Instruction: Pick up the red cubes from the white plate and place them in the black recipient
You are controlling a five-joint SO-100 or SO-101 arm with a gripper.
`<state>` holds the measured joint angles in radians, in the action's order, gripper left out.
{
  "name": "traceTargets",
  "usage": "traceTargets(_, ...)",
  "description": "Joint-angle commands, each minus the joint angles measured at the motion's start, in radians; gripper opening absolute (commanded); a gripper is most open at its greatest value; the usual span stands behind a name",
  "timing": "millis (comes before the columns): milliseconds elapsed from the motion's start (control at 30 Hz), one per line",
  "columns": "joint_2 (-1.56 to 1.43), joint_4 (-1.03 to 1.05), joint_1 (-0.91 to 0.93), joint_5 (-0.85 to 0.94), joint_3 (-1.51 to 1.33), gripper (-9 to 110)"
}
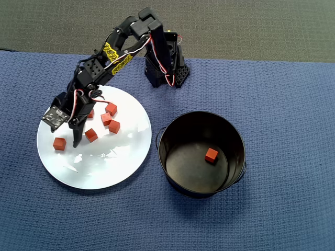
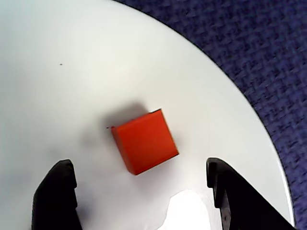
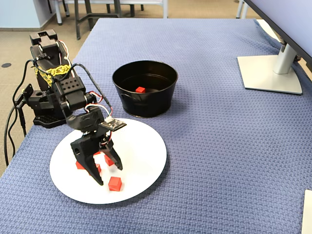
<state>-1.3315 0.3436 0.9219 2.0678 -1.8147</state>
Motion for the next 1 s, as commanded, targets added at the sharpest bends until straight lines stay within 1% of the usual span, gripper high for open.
traceTargets(0,-0.002,0.029,0.014,0.017,0.123,29)
traceTargets(567,0.112,-0.063,0.011,0.003,0.138,27)
traceTargets(700,0.12,-0.066,0.008,-0.003,0.143,21)
traceTargets(833,0.123,-0.067,0.0,-0.017,0.147,8)
traceTargets(867,0.121,-0.067,0.0,-0.017,0.146,6)
traceTargets(967,0.12,-0.067,0.0,-0.018,0.144,6)
